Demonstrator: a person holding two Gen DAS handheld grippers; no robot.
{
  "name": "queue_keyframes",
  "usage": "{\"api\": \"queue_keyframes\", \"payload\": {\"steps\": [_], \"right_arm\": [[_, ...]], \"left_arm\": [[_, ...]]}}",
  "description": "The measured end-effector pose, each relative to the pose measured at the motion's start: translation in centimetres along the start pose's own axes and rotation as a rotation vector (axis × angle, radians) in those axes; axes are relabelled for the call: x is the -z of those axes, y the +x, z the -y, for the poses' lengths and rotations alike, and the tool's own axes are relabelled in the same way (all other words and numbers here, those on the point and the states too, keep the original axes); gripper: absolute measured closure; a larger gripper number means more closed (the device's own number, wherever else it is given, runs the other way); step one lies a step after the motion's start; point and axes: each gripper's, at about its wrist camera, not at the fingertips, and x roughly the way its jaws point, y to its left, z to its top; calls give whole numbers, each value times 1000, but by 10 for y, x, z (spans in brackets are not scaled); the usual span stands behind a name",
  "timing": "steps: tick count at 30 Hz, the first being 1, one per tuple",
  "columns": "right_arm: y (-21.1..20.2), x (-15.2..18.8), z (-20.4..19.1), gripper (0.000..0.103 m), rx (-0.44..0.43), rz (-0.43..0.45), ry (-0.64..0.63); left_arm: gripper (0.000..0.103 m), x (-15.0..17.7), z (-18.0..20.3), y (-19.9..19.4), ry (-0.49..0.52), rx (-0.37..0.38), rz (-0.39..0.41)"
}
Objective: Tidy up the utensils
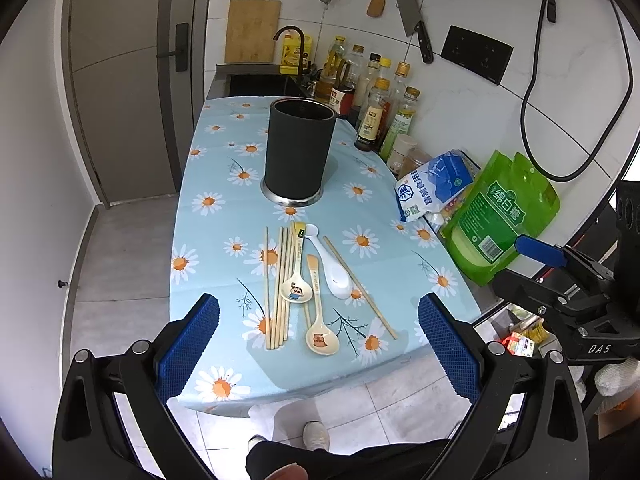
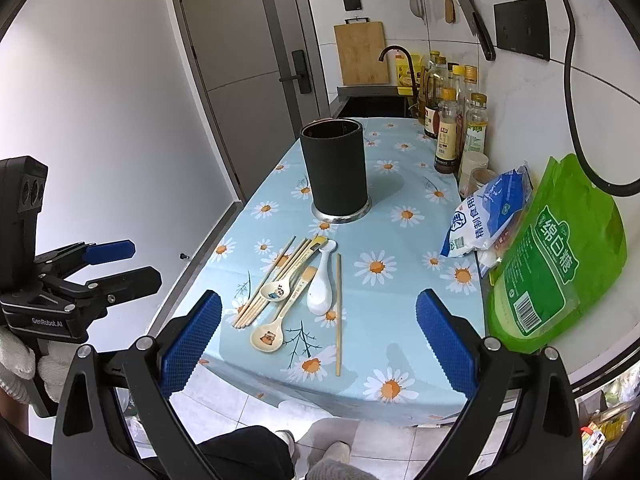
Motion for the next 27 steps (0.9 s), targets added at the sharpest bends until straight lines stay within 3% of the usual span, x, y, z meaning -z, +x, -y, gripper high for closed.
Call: {"api": "queue_keyframes", "payload": {"steps": [27], "right_arm": [[5,-4,-1,6,-7,4,-7]], "left_arm": [[7,-2,-5,0,-1,23,-14]]}}
